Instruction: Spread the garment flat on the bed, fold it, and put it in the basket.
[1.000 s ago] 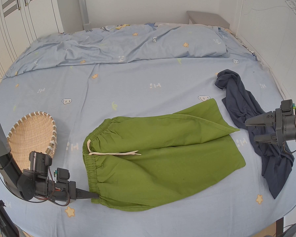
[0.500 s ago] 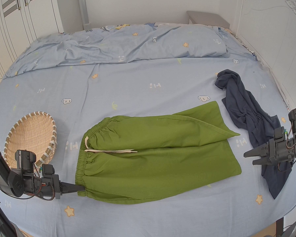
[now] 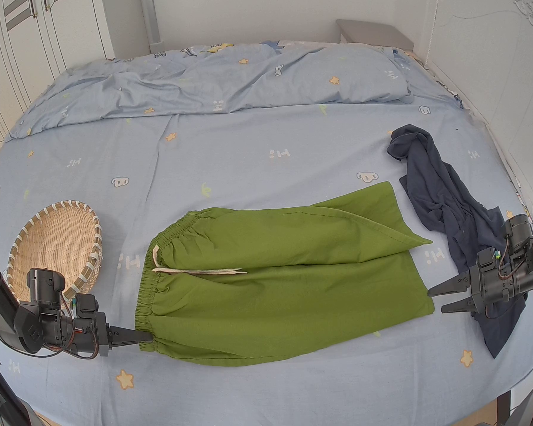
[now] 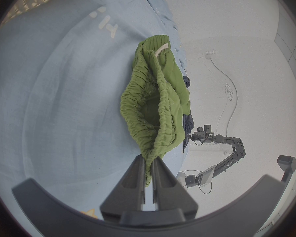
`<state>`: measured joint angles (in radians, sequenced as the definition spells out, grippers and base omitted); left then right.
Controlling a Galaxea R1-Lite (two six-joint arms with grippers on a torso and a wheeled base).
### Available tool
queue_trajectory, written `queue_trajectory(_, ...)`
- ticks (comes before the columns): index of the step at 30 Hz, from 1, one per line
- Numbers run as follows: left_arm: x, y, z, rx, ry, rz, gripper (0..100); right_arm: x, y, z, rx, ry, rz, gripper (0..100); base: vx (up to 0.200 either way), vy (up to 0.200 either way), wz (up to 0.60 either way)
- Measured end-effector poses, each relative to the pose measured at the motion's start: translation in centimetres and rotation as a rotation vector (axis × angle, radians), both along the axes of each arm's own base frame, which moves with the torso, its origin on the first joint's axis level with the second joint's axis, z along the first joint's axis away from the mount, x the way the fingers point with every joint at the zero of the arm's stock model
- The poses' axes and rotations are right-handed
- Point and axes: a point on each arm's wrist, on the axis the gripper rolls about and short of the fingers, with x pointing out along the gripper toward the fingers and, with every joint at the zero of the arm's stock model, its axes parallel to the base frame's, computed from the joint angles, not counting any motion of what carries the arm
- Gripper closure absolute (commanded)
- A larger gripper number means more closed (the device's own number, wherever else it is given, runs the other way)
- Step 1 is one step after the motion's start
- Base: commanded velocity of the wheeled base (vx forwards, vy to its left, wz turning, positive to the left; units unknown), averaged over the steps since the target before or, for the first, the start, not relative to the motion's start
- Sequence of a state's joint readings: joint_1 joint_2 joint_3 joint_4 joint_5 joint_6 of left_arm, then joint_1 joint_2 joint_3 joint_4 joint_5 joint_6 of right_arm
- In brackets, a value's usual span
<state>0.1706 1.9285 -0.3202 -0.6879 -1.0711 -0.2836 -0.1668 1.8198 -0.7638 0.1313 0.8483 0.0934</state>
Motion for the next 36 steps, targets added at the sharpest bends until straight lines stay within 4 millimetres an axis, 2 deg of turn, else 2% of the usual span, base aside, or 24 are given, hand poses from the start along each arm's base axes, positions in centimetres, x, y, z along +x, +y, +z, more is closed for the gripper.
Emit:
queue_trajectory(12,0.2,0.2,0.1,0.001,-0.006,0.007,100,1.5,0.1,-2.5,0.045,0.014,0.026,0,0.000,0.000,0.00)
queue_trajectory(26,0.2,0.1,0.1,0.002,-0.011,0.003,100,2.8,0.7,-3.7,0.130,0.026,0.076,0,0.000,0.000,0.00)
queue_trajectory(27,0.2,0.1,0.1,0.003,-0.012,0.003,100,2.9,0.8,-3.7,0.135,0.027,0.079,100,0.000,0.000,0.00)
queue_trajectory(36,0.2,0.1,0.1,0.005,-0.015,0.003,100,3.2,0.7,-4.0,0.135,0.034,0.079,100,0.000,0.000,0.00)
